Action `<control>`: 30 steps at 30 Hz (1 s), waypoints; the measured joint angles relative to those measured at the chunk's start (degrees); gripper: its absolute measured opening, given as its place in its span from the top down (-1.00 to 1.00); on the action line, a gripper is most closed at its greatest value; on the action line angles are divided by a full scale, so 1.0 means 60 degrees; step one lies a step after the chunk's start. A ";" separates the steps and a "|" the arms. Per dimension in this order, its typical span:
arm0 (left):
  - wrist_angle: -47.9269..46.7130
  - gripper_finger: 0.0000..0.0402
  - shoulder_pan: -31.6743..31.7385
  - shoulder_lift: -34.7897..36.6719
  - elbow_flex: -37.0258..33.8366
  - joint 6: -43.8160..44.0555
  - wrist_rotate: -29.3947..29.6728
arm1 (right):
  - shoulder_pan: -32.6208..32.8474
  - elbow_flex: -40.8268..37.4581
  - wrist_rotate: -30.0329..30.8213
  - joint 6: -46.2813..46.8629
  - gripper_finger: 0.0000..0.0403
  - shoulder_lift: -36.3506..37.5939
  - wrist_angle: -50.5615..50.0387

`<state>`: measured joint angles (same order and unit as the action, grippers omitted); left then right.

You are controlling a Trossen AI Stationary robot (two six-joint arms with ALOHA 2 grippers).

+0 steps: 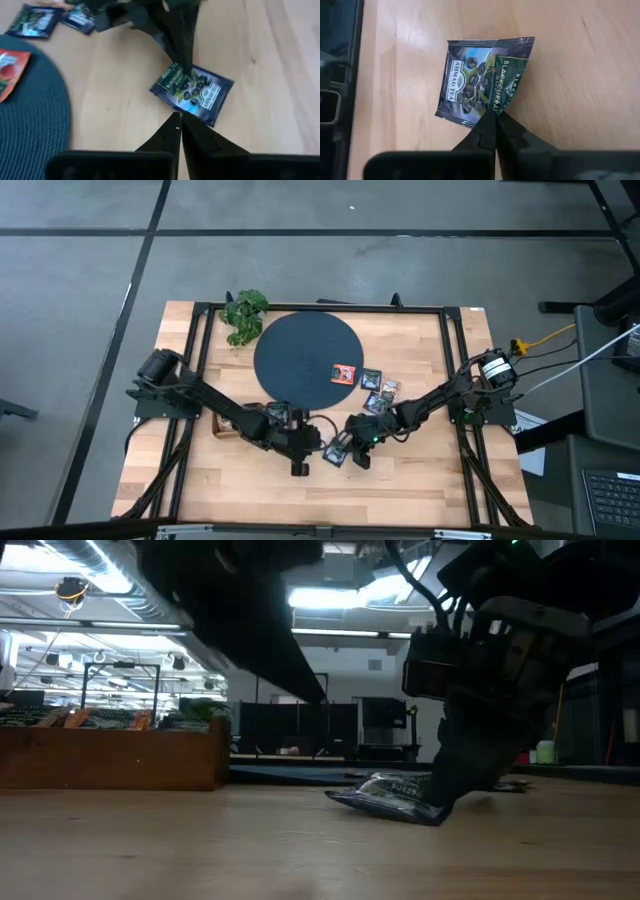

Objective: Pick & Place Tea
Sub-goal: Put the purple tea bag into the right section of the wooden organizer

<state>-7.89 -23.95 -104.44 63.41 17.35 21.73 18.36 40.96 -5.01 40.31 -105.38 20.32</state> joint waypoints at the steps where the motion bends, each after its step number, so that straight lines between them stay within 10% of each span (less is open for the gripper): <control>1: 0.0024 0.92 -0.0002 0.0190 -0.0122 0.0173 0.0018 | 0.0034 0.0018 0.0159 -0.0159 0.98 -0.0004 0.0003; 16: 0.2980 0.25 0.0462 0.1848 -0.2498 0.3218 -0.0932 | 0.0645 0.0977 0.3431 -0.2760 0.99 0.0102 0.0013; 30: 0.2864 -0.07 0.0970 0.1969 -0.2505 0.2859 -0.2202 | 0.0699 0.2721 0.3397 -0.3764 0.99 0.0135 -0.1608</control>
<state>9.30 -18.13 -92.63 48.38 34.51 8.51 22.56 57.29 15.38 17.72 -104.57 10.67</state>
